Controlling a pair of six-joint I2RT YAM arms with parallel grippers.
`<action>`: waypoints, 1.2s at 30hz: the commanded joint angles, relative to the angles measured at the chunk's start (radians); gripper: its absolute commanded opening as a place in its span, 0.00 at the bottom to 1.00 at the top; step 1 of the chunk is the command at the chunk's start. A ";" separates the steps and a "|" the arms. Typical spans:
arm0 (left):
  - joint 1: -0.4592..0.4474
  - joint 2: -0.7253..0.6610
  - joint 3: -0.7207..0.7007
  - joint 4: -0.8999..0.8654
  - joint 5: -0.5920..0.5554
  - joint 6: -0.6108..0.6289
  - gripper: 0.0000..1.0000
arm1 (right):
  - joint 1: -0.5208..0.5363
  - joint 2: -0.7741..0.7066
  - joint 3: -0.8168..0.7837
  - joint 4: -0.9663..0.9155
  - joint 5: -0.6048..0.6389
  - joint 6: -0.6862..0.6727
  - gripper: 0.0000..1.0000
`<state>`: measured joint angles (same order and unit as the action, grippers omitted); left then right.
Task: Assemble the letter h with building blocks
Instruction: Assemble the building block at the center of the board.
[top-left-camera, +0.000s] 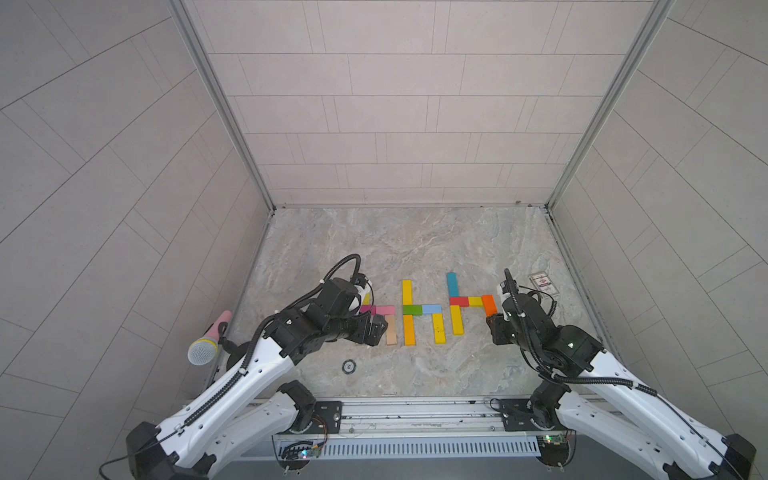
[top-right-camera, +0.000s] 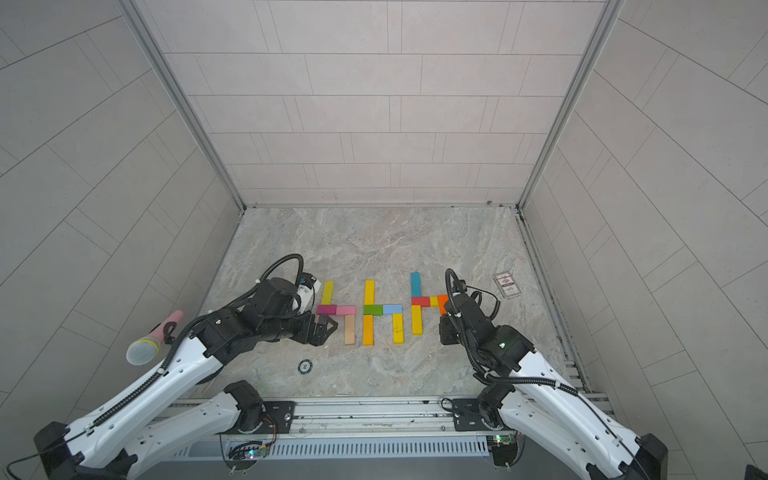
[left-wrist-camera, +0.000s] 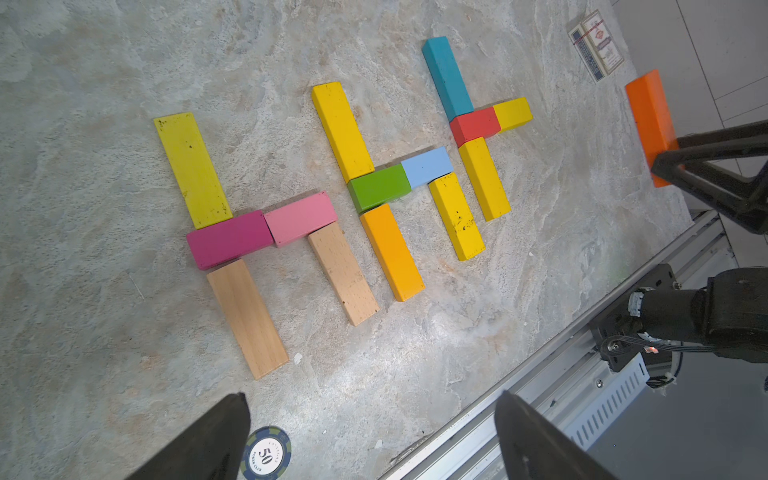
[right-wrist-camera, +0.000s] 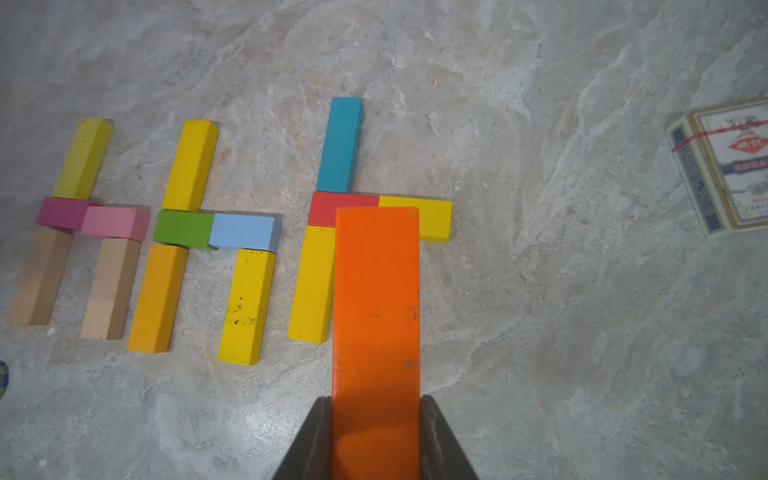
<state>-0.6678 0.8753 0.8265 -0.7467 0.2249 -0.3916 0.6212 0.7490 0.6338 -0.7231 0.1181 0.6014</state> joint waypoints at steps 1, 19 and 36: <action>0.004 -0.007 0.020 0.003 -0.003 0.011 1.00 | 0.004 0.023 -0.041 -0.033 0.040 0.055 0.21; 0.004 -0.014 0.020 0.004 0.003 0.011 1.00 | -0.015 0.279 -0.101 0.112 0.006 0.072 0.21; 0.005 -0.011 0.019 0.006 0.008 0.011 1.00 | -0.102 0.447 -0.045 0.119 -0.020 0.039 0.22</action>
<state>-0.6678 0.8711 0.8265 -0.7464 0.2283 -0.3916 0.5308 1.1900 0.5739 -0.5911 0.1070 0.6514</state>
